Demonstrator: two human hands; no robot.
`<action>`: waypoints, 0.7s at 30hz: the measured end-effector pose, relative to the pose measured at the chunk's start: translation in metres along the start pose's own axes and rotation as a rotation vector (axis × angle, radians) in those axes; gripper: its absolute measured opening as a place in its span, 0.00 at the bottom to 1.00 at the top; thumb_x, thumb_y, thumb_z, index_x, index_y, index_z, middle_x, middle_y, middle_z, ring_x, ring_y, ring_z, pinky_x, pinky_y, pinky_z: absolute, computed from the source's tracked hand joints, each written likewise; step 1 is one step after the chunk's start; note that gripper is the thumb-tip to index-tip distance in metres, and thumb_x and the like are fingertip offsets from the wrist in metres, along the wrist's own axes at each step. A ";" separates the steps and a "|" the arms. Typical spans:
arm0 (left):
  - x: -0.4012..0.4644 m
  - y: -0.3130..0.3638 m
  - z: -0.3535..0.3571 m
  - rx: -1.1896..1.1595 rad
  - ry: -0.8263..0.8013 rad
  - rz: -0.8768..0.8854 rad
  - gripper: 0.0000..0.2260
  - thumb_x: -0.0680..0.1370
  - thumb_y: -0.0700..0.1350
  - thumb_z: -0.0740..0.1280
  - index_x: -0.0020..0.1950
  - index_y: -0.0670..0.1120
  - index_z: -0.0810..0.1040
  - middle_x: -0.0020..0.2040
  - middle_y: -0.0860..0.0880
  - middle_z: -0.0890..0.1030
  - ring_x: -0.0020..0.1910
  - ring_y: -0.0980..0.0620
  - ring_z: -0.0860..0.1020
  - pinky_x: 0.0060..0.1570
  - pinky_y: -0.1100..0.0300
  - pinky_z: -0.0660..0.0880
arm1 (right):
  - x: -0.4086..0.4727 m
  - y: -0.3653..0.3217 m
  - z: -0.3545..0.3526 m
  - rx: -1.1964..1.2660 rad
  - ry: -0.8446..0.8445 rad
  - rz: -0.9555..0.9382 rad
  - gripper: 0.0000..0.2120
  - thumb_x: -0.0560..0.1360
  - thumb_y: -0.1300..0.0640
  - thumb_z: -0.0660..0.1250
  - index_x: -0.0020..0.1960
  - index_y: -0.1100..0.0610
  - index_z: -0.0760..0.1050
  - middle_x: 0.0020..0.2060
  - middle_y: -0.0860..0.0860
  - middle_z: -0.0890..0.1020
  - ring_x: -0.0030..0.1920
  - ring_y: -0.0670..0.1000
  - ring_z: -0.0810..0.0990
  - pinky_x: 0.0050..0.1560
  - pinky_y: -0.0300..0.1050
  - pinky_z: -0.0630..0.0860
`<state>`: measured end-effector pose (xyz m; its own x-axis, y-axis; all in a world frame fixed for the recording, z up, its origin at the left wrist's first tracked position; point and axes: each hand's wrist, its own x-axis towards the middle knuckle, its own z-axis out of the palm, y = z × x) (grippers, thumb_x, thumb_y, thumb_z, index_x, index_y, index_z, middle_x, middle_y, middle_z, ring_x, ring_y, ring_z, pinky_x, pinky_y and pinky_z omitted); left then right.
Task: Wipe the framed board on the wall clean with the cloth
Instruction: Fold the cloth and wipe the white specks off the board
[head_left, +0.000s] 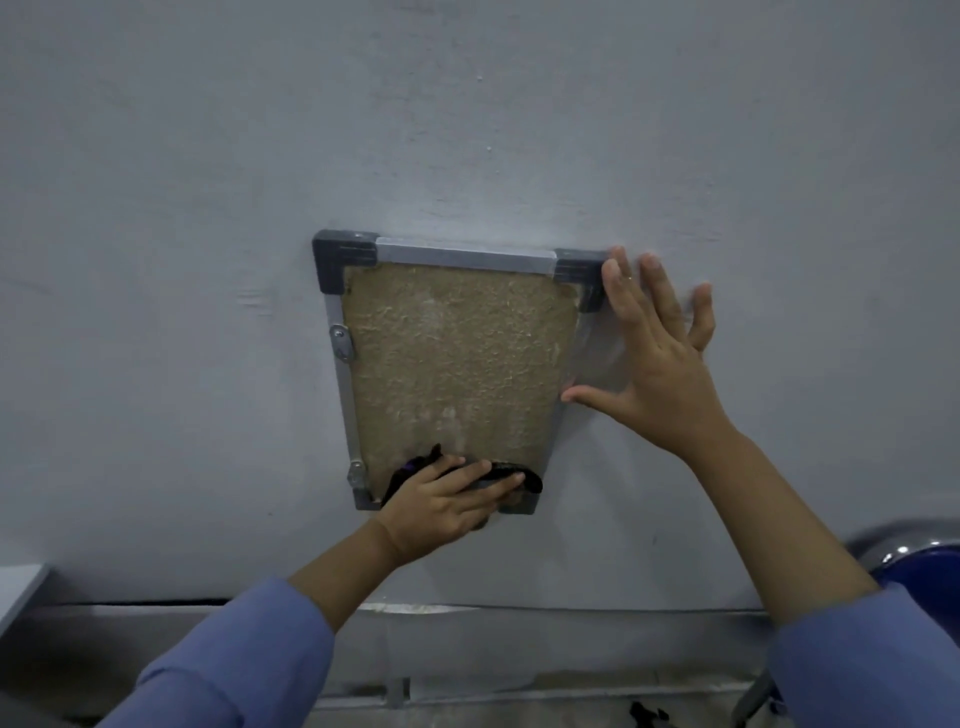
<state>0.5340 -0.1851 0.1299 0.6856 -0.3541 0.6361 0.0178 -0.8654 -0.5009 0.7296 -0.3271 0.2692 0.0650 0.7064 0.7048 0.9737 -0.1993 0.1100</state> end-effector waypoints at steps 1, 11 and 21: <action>0.001 0.002 -0.002 -0.010 -0.011 -0.001 0.20 0.83 0.43 0.54 0.46 0.51 0.86 0.59 0.56 0.81 0.51 0.54 0.82 0.52 0.58 0.75 | 0.000 0.000 -0.001 -0.002 -0.005 -0.002 0.52 0.65 0.34 0.65 0.77 0.50 0.40 0.76 0.47 0.50 0.76 0.47 0.41 0.70 0.61 0.36; -0.005 -0.030 -0.054 0.104 0.221 -0.305 0.15 0.77 0.39 0.67 0.63 0.46 0.78 0.66 0.52 0.76 0.56 0.46 0.76 0.55 0.52 0.72 | -0.002 -0.003 -0.004 0.018 0.000 0.002 0.49 0.66 0.32 0.61 0.77 0.50 0.42 0.76 0.48 0.52 0.76 0.47 0.41 0.70 0.63 0.40; -0.018 -0.036 -0.029 0.141 0.121 -0.218 0.14 0.80 0.41 0.62 0.66 0.46 0.76 0.67 0.52 0.74 0.67 0.50 0.70 0.63 0.51 0.68 | -0.002 -0.002 0.000 -0.021 0.010 -0.009 0.50 0.67 0.33 0.63 0.77 0.51 0.41 0.76 0.51 0.53 0.76 0.48 0.42 0.71 0.58 0.35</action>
<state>0.5004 -0.1581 0.1531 0.5627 -0.2120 0.7991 0.2625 -0.8707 -0.4158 0.7271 -0.3284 0.2677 0.0544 0.7014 0.7107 0.9695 -0.2074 0.1304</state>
